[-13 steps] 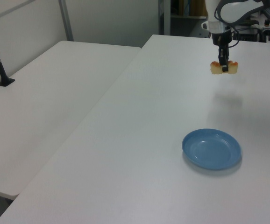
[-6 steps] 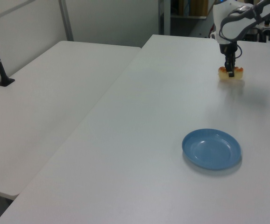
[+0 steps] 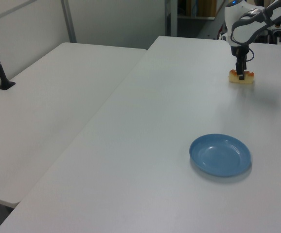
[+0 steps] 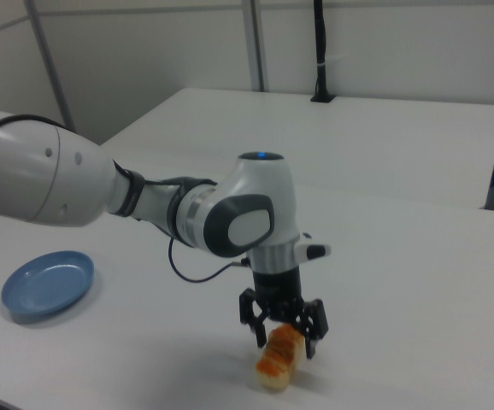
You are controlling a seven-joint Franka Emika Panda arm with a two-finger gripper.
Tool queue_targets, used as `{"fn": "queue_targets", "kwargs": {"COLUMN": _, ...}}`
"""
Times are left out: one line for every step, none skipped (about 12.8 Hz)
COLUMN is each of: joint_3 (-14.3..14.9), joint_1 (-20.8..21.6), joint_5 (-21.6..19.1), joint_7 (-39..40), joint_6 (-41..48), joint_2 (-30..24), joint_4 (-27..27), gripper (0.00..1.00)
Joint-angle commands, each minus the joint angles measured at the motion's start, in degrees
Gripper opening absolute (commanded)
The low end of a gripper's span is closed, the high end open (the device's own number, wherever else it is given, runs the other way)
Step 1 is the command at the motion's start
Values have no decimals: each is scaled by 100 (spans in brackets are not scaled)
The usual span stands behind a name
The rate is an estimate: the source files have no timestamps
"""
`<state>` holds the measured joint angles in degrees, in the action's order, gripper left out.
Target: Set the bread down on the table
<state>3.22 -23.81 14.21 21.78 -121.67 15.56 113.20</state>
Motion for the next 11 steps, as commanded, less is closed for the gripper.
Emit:
{"fn": "queue_targets", "kwargs": {"joint_3": -172, "joint_1": 113, "joint_5": -312, "joint_7": -426, "joint_6": 755, "joint_2": -623, "joint_4": -384, "gripper": 100}}
{"fn": "queue_targets", "kwargs": {"joint_3": -312, "joint_1": 383, "joint_5": -523, "joint_7": -907, "joint_6": 1298, "joint_2": -807, "joint_4": -734, "gripper": 100}}
{"fn": "queue_targets", "kwargs": {"joint_3": -331, "joint_1": 603, "joint_5": -594, "joint_7": -1234, "joint_6": 1695, "joint_2": -940, "joint_4": -955, "gripper": 100}}
{"fn": "queue_targets", "kwargs": {"joint_3": -331, "joint_1": 1023, "joint_5": -691, "joint_7": -1550, "joint_6": 2247, "joint_2": -1132, "joint_4": -1236, "gripper": 100}}
{"fn": "queue_targets", "kwargs": {"joint_3": -331, "joint_1": 1349, "joint_5": -796, "joint_7": -1640, "joint_6": 2548, "joint_2": -1282, "joint_4": -1369, "gripper": 100}}
{"fn": "queue_targets", "kwargs": {"joint_3": -314, "joint_1": 1779, "joint_5": -867, "joint_7": -1650, "joint_6": 2839, "joint_2": -1536, "joint_4": -1406, "gripper": 100}}
{"fn": "queue_targets", "kwargs": {"joint_3": -313, "joint_1": 2114, "joint_5": -885, "joint_7": -1659, "joint_6": 2998, "joint_2": -1774, "joint_4": -1406, "gripper": 100}}
{"fn": "queue_targets", "kwargs": {"joint_3": -287, "joint_1": 2309, "joint_5": -902, "joint_7": -1729, "joint_6": 3087, "joint_2": -1889, "joint_4": -1406, "gripper": 100}}
{"fn": "queue_targets", "kwargs": {"joint_3": -235, "joint_1": 2476, "joint_5": -955, "joint_7": -1990, "joint_6": 3131, "joint_2": -2003, "joint_4": -1415, "gripper": 100}}
{"fn": "queue_targets", "kwargs": {"joint_3": -243, "joint_1": 2495, "joint_5": -990, "joint_7": -2054, "joint_6": 3140, "joint_2": -2057, "joint_4": -1449, "gripper": 100}}
{"fn": "queue_targets", "kwargs": {"joint_3": -243, "joint_1": 2495, "joint_5": -1008, "joint_7": -2054, "joint_6": 3149, "joint_2": -2057, "joint_4": -1485, "gripper": 100}}
